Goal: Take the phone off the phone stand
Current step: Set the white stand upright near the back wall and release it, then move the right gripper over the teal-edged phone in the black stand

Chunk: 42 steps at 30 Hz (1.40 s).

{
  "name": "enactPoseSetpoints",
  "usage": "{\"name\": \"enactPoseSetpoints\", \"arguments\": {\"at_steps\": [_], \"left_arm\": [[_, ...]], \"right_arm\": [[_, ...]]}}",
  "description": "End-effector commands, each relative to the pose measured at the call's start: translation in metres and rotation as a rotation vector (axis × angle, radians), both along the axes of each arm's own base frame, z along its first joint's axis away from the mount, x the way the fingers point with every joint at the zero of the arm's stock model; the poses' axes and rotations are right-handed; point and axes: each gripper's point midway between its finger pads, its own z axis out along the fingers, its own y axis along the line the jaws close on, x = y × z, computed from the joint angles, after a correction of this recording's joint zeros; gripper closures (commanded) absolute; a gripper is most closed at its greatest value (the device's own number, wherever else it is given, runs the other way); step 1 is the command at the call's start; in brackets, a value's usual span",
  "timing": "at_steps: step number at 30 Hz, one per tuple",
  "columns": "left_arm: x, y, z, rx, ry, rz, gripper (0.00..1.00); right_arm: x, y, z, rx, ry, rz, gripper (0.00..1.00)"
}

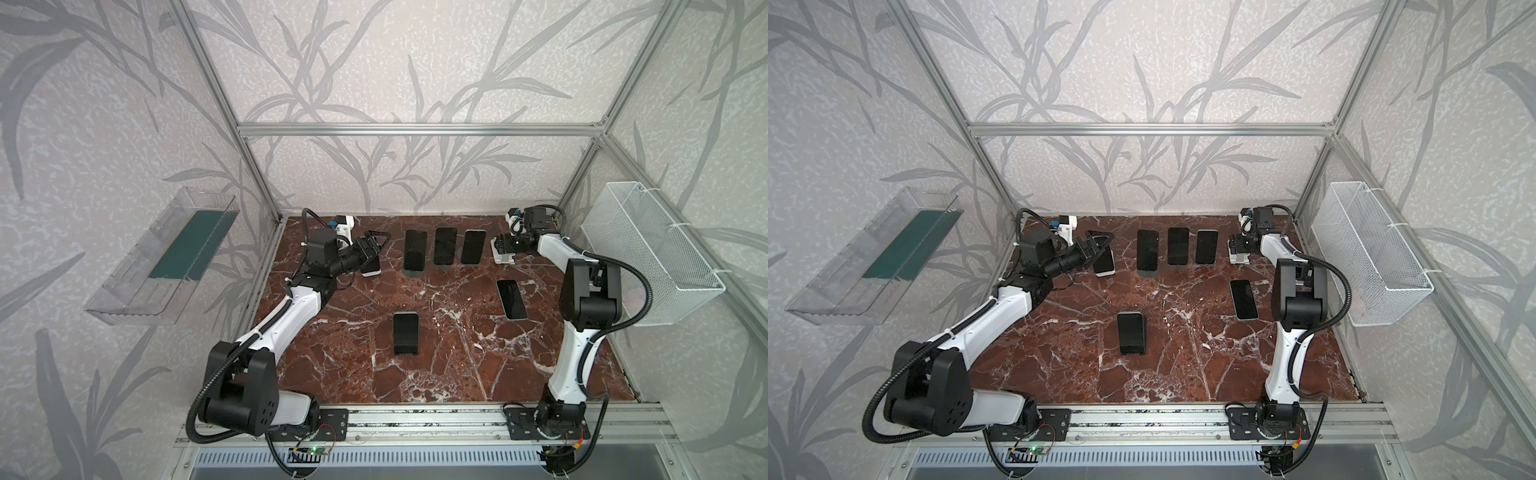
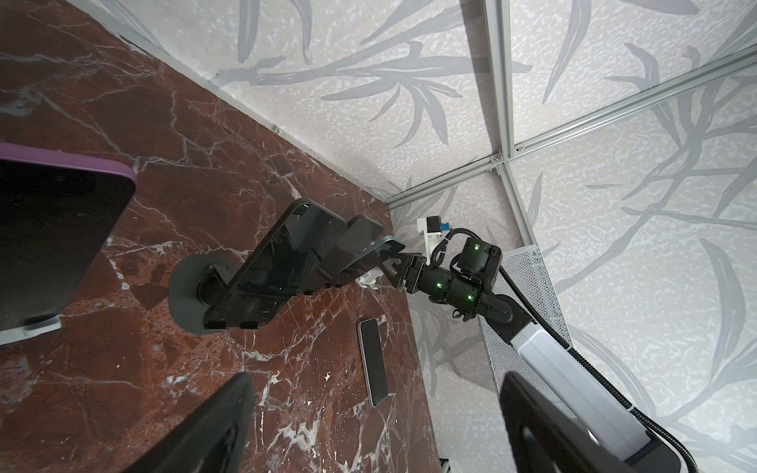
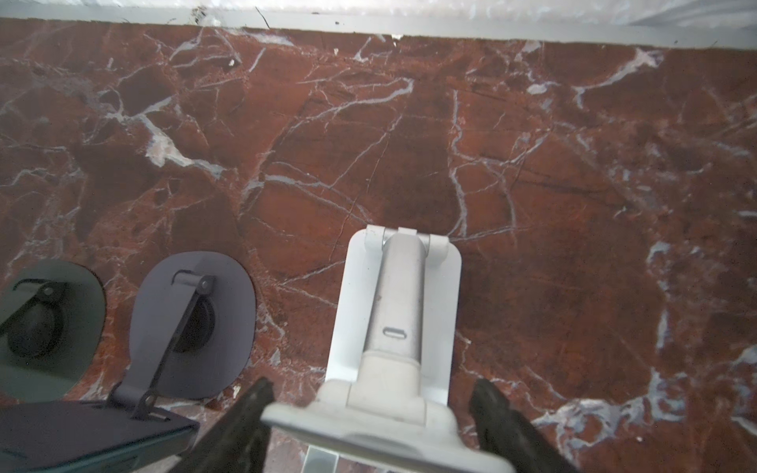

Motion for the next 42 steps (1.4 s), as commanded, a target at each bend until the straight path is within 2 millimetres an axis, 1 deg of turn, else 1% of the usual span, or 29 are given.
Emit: {"name": "enactPoseSetpoints", "arguments": {"at_steps": [1, 5, 7, 9, 11, 13, 14, 18, 21, 24, 28, 30, 32, 34, 36, 38, 40, 42], "left_arm": [[-0.001, -0.003, 0.003, -0.023, -0.015, -0.022, 0.06], [0.001, -0.003, -0.001, -0.021, -0.007, -0.021, 0.06], [0.001, -0.004, -0.002, -0.022, -0.004, -0.021, 0.06], [0.001, -0.003, -0.002, -0.018, -0.004, -0.019, 0.06], [0.002, -0.002, -0.004, -0.013, 0.003, -0.012, 0.06], [0.002, 0.000, -0.003, -0.013, 0.002, -0.003, 0.06], [0.002, 0.001, -0.004, -0.010, 0.005, 0.004, 0.06], [0.000, 0.008, 0.000, 0.010, -0.006, 0.044, 0.06], [-0.002, 0.018, -0.001, 0.067, -0.012, 0.094, 0.06], [-0.003, 0.029, -0.001, 0.123, -0.021, 0.147, 0.06], [0.000, 0.047, -0.010, 0.208, -0.013, 0.225, 0.06], [0.003, 0.055, -0.017, 0.220, 0.009, 0.257, 0.06], [0.005, 0.062, -0.018, 0.213, 0.022, 0.276, 0.06], [0.006, 0.065, -0.020, 0.213, 0.028, 0.285, 0.06], [0.007, 0.068, -0.025, 0.236, 0.033, 0.296, 0.06], [0.009, 0.070, -0.030, 0.240, 0.053, 0.298, 0.06], [0.011, 0.071, -0.029, 0.232, 0.059, 0.290, 0.06], [0.011, 0.073, -0.028, 0.239, 0.057, 0.295, 0.06]], "right_arm": [[-0.012, -0.006, 0.018, -0.003, 0.013, -0.089, 0.15], [-0.019, -0.019, 0.059, 0.002, -0.042, -0.210, 0.10], [-0.027, -0.022, 0.078, 0.013, -0.063, -0.258, 0.09], [-0.039, -0.023, 0.098, 0.041, -0.083, -0.304, 0.09], [-0.054, -0.015, 0.115, 0.086, -0.101, -0.319, 0.09], [-0.073, 0.002, 0.130, 0.117, -0.116, -0.310, 0.10], [-0.084, 0.015, 0.134, 0.112, -0.123, -0.291, 0.10], [-0.134, 0.054, 0.143, 0.034, -0.161, -0.286, 0.11], [-0.171, 0.078, 0.148, 0.017, -0.206, -0.280, 0.11], [-0.199, 0.094, 0.156, 0.023, -0.250, -0.242, 0.10], [-0.225, 0.106, 0.157, 0.072, -0.189, -0.185, 0.10], [-0.241, 0.116, 0.155, 0.074, -0.166, -0.176, 0.11], [-0.254, 0.128, 0.155, 0.080, -0.180, -0.177, 0.10], [-0.267, 0.145, 0.156, 0.120, -0.192, -0.161, 0.09], [-0.279, 0.167, 0.161, 0.190, -0.198, -0.141, 0.09], [-0.289, 0.188, 0.166, 0.211, -0.214, -0.112, 0.09], [-0.300, 0.209, 0.167, 0.223, -0.216, -0.086, 0.09], [-0.315, 0.239, 0.164, 0.234, -0.215, -0.032, 0.08]]}}
